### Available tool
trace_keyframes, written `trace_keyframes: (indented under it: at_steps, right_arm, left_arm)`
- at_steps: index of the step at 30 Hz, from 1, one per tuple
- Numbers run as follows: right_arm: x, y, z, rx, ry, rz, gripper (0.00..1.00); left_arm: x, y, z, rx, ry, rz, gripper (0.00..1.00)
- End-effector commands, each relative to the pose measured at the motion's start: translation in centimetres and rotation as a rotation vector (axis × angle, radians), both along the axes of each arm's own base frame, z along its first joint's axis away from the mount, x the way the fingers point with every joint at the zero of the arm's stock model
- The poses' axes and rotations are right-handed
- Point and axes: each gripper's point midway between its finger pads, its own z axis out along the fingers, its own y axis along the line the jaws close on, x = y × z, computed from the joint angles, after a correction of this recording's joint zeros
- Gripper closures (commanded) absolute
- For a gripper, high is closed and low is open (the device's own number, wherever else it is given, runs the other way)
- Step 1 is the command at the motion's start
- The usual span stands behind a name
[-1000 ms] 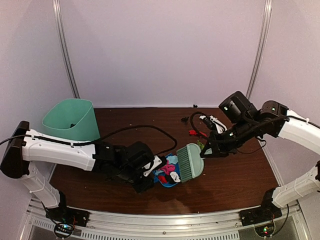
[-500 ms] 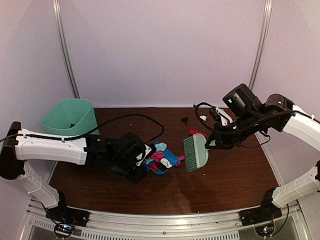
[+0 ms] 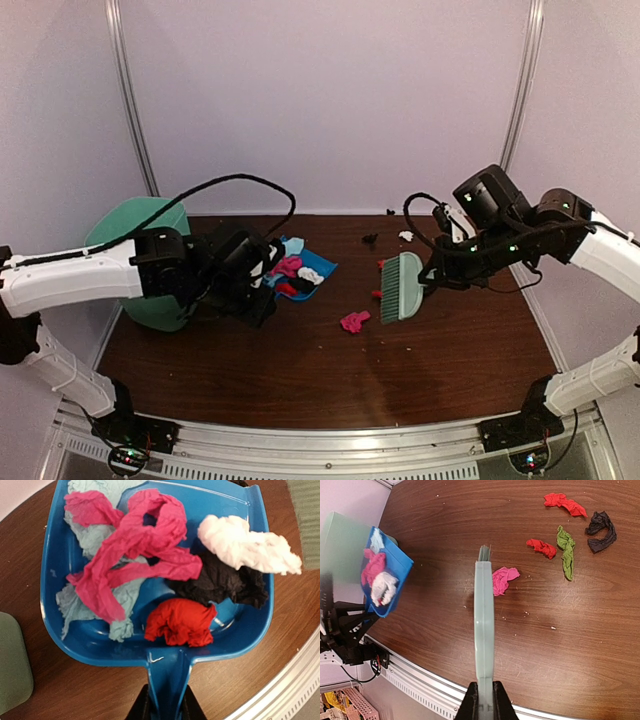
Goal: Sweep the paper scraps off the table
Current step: Dump the paper scraps in the dustpan into the trash bin.
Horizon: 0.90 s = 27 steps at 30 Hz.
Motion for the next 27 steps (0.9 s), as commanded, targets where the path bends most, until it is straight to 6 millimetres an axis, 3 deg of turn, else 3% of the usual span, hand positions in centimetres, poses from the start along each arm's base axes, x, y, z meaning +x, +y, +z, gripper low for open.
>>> trace_keyframes:
  at_steps: [1,7,16,27]
  right_arm:
    - [1.0,0.1,0.4,0.025,-0.034,-0.039,1.0]
    - [1.4,0.8,0.2,0.03,-0.026,-0.033,1.0]
    - [1.7,1.8,-0.5,0.037,-0.007,-0.016,1.0]
    - [1.7,2.1,-1.0,0.032,-0.003,0.004,1.0]
  left_arm:
    - [1.6,1.6,5.0,-0.093,-0.035,0.124,1.0]
    - [2.9,3.3,10.1,-0.203,-0.048,0.226,1.0]
    - [4.3,7.6,15.5,-0.367,-0.045,0.375,1.0]
    - [5.8,11.0,18.7,-0.485,-0.016,0.451,1.0]
